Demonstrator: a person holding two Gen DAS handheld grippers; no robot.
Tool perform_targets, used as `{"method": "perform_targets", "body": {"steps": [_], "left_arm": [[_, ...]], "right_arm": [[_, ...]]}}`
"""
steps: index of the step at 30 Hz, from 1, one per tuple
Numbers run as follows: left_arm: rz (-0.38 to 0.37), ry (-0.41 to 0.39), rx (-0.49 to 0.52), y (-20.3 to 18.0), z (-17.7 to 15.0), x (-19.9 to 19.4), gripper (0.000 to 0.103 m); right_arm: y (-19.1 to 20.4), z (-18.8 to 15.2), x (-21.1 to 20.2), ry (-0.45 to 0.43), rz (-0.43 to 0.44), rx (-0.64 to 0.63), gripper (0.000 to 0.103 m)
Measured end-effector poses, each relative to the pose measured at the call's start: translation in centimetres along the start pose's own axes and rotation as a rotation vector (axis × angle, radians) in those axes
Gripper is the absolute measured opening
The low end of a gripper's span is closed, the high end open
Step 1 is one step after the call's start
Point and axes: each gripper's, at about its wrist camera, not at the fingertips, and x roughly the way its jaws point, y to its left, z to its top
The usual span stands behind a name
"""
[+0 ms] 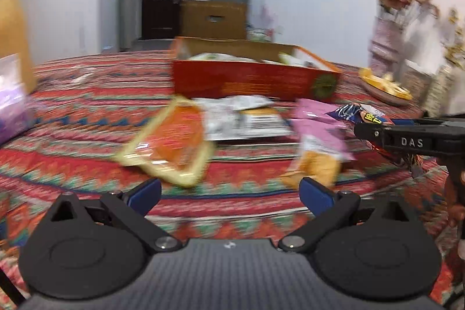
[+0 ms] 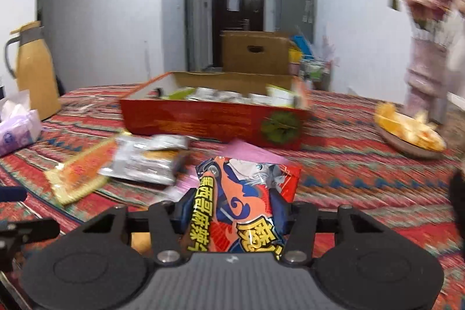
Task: Organize snacks
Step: 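Grasp the pumpkin-seed cookie packet with the left tool while the right tool grasps the red-blue chip bag, then carry both packets into the cardboard box and open both tools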
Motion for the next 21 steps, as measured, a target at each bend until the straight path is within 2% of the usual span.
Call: {"method": "perform_targets", "body": {"steps": [5, 7, 10, 13, 14, 17, 18, 21], "left_arm": [[-0.092, 0.001, 0.107, -5.0, 1.2, 2.7, 0.1], [-0.103, 0.015, 0.153, -6.7, 1.7, 4.3, 0.091], [-0.115, 0.05, 0.193, -8.0, 2.1, 6.7, 0.077], [-0.117, 0.104, 0.2, -8.4, 2.1, 8.6, 0.074], [-0.124, 0.126, 0.189, -8.3, 2.0, 9.1, 0.07], [-0.105, 0.131, 0.189, -8.1, 1.7, 8.8, 0.042], [-0.112, 0.137, 0.191, -8.0, 1.7, 8.4, 0.041], [-0.117, 0.132, 0.156, -7.7, 1.5, 6.6, 0.041]], "right_arm": [[-4.8, -2.2, -1.4, 0.032, -0.085, 0.056, 0.051], [-5.9, -2.8, -1.6, 0.046, -0.096, 0.054, 0.051], [-6.6, -3.7, -1.8, 0.058, -0.069, 0.018, 0.051], [-6.8, -4.0, -2.1, 0.051, -0.043, -0.009, 0.061], [-6.7, -4.0, -2.4, 0.045, -0.038, -0.015, 0.068], [-7.3, -4.1, -2.4, 0.039, -0.028, -0.005, 0.074], [-7.5, -4.2, -2.2, 0.047, -0.027, 0.001, 0.078], [-7.7, -4.7, -1.7, 0.078, -0.033, 0.01, 0.079]]}}
